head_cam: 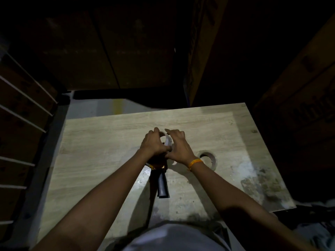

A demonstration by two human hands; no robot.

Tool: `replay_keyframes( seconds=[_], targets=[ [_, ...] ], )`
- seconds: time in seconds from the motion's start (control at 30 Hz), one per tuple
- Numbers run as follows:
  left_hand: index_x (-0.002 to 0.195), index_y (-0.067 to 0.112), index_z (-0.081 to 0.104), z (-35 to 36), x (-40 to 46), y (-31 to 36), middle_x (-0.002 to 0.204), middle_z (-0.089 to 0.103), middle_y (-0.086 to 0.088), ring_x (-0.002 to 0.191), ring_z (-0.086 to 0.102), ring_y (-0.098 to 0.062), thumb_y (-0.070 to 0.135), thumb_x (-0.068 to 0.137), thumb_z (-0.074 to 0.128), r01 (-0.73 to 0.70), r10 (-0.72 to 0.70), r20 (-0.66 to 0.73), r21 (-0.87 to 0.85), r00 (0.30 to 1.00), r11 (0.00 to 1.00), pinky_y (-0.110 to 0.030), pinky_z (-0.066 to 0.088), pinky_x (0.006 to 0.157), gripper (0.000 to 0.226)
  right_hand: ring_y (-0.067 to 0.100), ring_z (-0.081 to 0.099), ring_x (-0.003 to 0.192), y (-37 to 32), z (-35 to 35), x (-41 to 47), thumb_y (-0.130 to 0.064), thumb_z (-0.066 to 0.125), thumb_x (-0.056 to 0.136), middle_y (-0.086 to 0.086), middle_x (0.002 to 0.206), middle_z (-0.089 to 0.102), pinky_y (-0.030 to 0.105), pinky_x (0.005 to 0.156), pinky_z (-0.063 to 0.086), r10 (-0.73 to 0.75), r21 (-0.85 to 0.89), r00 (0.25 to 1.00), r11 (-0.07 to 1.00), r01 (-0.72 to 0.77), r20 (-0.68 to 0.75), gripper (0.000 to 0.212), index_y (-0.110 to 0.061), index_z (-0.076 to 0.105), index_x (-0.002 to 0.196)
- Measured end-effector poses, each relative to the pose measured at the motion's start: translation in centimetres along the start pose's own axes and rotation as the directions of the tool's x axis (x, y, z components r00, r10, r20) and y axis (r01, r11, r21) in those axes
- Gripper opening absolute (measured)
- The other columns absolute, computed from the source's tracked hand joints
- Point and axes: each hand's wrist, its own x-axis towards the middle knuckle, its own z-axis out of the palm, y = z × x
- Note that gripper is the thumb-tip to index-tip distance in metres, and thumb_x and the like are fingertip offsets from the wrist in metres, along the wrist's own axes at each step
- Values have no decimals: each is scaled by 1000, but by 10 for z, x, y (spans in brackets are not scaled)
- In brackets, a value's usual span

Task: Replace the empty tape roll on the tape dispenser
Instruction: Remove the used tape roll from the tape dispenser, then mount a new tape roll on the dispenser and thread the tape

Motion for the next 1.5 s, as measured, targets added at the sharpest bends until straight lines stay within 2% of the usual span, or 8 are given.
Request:
replay_keyframes(
  seconds=[0.23,0.43,0.57,0.63,0.9,1.13,1.23,1.5],
  targets=[
    [146,13,40,7,-2,25,128,58,-6,114,62,-26,50,68,87,-28,38,46,-193,998,981,-42,57,91,99,27,44,107,19,-25,-3,-40,76,67,5,119,46,45,79,54,-18,-132,985,991,-6,-173,71,-20,56,132],
    [140,12,48,11,-15,3,120,64,-3,100,68,-20,38,80,87,3,15,70,-263,997,965,-40,59,87,76,35,43,119,77,-43,-1,-69,75,57,12,125,47,45,91,51,439,-98,885,884,-456,-156,92,-17,57,130],
    [121,8,60,21,-31,-17,99,71,-1,90,69,-14,25,85,84,39,-28,49,-237,998,971,-23,54,77,46,38,44,125,106,-51,-6,-61,79,62,12,125,51,50,94,53,572,-42,809,813,-581,-139,83,-17,54,128],
    [109,10,65,26,-39,-29,86,72,0,77,64,-1,23,85,83,62,-58,24,-200,998,978,-11,45,65,33,37,45,125,113,-55,-9,-57,80,63,12,126,53,49,94,53,585,-46,798,802,-596,-144,83,-16,53,129],
    [94,19,64,42,-54,-60,80,74,-2,78,70,-13,27,85,84,134,-131,28,-202,991,970,-22,48,64,24,36,63,110,138,-50,-22,-73,77,54,8,107,70,46,82,58,634,90,769,773,-628,-86,85,-16,62,116],
    [90,12,64,46,-59,-68,75,65,4,81,64,-16,28,87,81,181,-187,-19,-175,982,968,-17,40,62,24,37,45,136,110,-60,-76,-82,73,59,16,145,51,50,102,51,593,11,796,802,-597,-120,125,-4,40,151],
    [76,6,69,47,-64,-71,74,66,8,89,60,-5,33,89,79,205,-209,-12,-148,978,968,-24,40,72,32,34,42,132,96,-58,-100,-73,80,56,13,138,48,48,99,52,522,-153,844,830,-536,-124,116,-6,45,144],
    [60,8,77,56,-80,-84,56,72,-4,56,69,-10,57,90,70,194,-188,150,-31,971,980,-19,44,55,58,31,51,119,85,-54,-108,-65,75,51,8,121,49,42,86,58,504,-240,858,824,-513,-104,83,-16,60,117]
  ],
)
